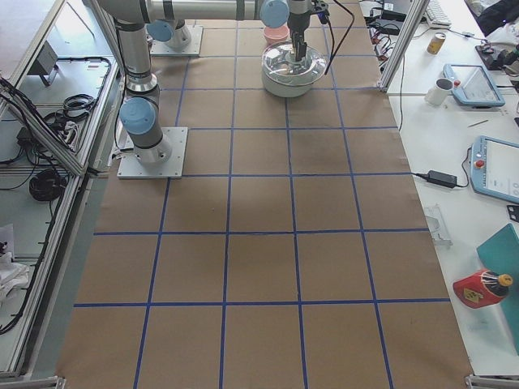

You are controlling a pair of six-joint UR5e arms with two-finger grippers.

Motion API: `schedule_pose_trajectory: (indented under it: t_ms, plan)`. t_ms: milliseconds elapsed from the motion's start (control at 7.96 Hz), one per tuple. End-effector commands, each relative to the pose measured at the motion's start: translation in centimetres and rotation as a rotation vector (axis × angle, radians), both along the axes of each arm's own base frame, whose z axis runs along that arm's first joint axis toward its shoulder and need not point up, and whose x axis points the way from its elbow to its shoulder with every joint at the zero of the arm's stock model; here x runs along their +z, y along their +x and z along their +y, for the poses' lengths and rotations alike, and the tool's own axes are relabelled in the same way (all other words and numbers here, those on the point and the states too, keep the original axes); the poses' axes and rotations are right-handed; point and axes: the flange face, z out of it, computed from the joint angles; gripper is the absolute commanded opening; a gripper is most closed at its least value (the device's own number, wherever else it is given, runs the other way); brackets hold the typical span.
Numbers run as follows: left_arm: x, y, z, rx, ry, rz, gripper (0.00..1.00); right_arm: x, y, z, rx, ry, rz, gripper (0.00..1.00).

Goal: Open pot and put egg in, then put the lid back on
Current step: 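Raise the left gripper away while the right gripper carries the lid over the pot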

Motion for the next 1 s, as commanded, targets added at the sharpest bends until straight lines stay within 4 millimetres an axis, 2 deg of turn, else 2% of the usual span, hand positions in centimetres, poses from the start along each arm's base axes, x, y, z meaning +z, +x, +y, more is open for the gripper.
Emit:
schedule_pose_trajectory:
  t_ms: [0, 251, 377, 502, 628, 879]
  plan:
    - [2.7, 2.9, 1.6, -0.247, 0.017, -0.13, 1.0, -3.4, 8.4, 0.9, 0.043, -0.015, -0.016, 0.0]
    - [2.6, 3.0, 1.6, -0.383, 0.041, -0.134, 1.0, -5.2, 11.4, 0.6, 0.078, -0.016, -0.021, 0.0]
    - [2.0, 3.7, 1.1, -0.453, 0.055, -0.097, 1.0, -6.3, 12.7, 0.6, 0.098, -0.005, -0.015, 0.0]
    - [2.1, 4.6, 0.7, -0.558, 0.046, -0.023, 1.0, -7.8, 13.2, 0.2, 0.11, 0.016, -0.008, 0.0]
    - [2.1, 5.3, 0.6, -0.568, 0.047, -0.018, 1.0, -8.5, 13.8, 0.4, 0.121, 0.025, -0.004, 0.0]
    - [2.0, 5.2, 0.3, -0.578, 0.023, 0.035, 1.0, -9.1, 14.3, 0.4, 0.13, 0.041, -0.028, 0.0]
